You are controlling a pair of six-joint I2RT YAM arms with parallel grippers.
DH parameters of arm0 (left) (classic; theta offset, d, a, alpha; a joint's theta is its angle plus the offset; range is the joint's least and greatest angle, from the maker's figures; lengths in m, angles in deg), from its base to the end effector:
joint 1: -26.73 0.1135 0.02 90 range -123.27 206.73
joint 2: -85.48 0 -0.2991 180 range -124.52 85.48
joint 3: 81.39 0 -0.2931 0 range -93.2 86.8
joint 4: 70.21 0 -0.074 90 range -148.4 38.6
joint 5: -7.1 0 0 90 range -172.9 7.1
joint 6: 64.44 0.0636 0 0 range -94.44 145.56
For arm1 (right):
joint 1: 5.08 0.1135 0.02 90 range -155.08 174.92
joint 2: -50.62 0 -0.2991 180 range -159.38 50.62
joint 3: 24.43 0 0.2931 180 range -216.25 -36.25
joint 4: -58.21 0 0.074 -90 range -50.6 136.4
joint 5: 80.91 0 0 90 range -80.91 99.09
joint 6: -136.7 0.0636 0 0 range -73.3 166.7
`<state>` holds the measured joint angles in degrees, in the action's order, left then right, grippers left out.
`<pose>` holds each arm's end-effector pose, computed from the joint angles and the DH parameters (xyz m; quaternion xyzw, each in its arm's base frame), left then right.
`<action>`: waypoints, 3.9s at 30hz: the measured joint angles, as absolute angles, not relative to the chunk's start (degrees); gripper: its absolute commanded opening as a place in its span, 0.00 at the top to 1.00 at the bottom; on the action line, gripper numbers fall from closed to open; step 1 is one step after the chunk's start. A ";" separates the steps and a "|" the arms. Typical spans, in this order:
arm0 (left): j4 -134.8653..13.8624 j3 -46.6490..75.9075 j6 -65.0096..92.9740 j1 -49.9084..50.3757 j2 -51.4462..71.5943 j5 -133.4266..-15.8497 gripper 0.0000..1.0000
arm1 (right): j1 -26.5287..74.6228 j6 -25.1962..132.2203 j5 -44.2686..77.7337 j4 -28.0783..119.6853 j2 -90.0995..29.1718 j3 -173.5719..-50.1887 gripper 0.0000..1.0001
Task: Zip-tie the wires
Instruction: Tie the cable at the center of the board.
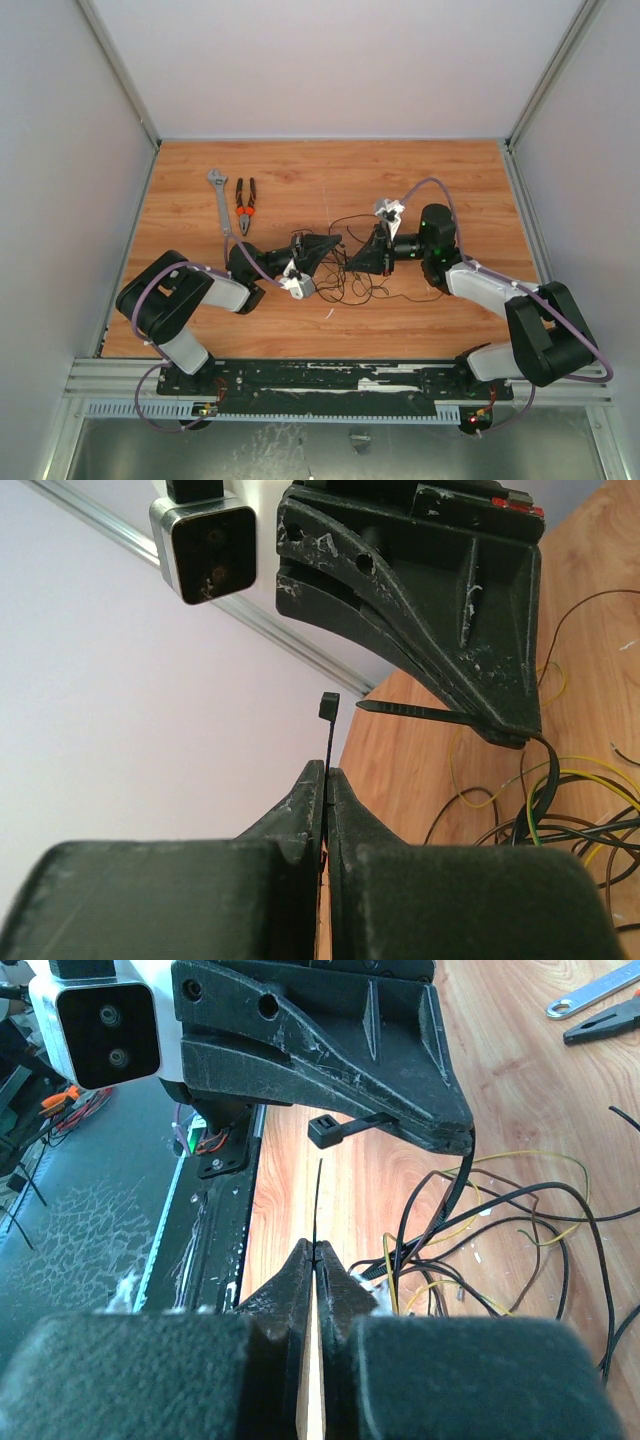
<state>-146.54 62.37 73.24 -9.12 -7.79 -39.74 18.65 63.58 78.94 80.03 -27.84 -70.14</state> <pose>0.2259 -0.2169 0.2060 0.5821 0.2015 -0.1335 0.7764 0.2514 0.1757 0.2298 -0.4016 0.6094 0.5952 0.3363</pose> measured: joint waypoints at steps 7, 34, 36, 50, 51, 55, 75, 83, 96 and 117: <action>-146.51 62.37 73.22 -9.15 -7.79 -39.74 1.00 | 18.89 63.58 78.89 80.03 -27.84 -70.49 1.00; -146.54 62.40 72.89 -9.15 -7.79 -39.76 1.00 | 18.86 64.48 78.94 80.99 -28.95 -71.67 1.00; -146.54 62.37 72.89 -9.15 -7.79 -39.76 1.00 | 18.86 64.52 78.98 81.01 -28.95 -71.67 1.00; -146.54 62.40 72.89 -9.15 -8.23 -39.76 1.00 | 18.86 63.98 79.39 79.68 -28.87 -71.67 1.00; -146.54 62.37 72.87 -9.15 -8.23 -39.76 1.00 | 18.86 63.80 79.39 79.52 -28.82 -71.67 1.00; -146.54 62.37 72.87 -9.15 -8.23 -39.76 1.00 | 18.86 63.45 79.39 79.24 -28.78 -71.67 1.00; -146.54 62.40 73.11 -9.15 -8.23 -39.76 1.00 | 18.60 67.52 79.70 81.88 -28.78 -71.67 1.00; -146.54 62.40 73.33 -9.30 -8.23 -39.76 1.00 | 18.38 68.76 80.77 79.59 -28.78 -72.78 1.00; -146.54 62.40 73.61 -9.47 -8.21 -39.76 1.00 | 18.36 68.50 80.97 74.65 -28.93 -75.05 1.00; -146.54 62.40 74.38 -9.52 -8.21 -39.76 1.00 | 17.53 67.58 81.86 69.51 -29.17 -76.06 1.00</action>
<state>-146.54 62.40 74.38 -9.52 -8.21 -39.76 17.53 67.58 81.86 69.51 -29.17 -76.06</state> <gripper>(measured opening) 0.017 0.004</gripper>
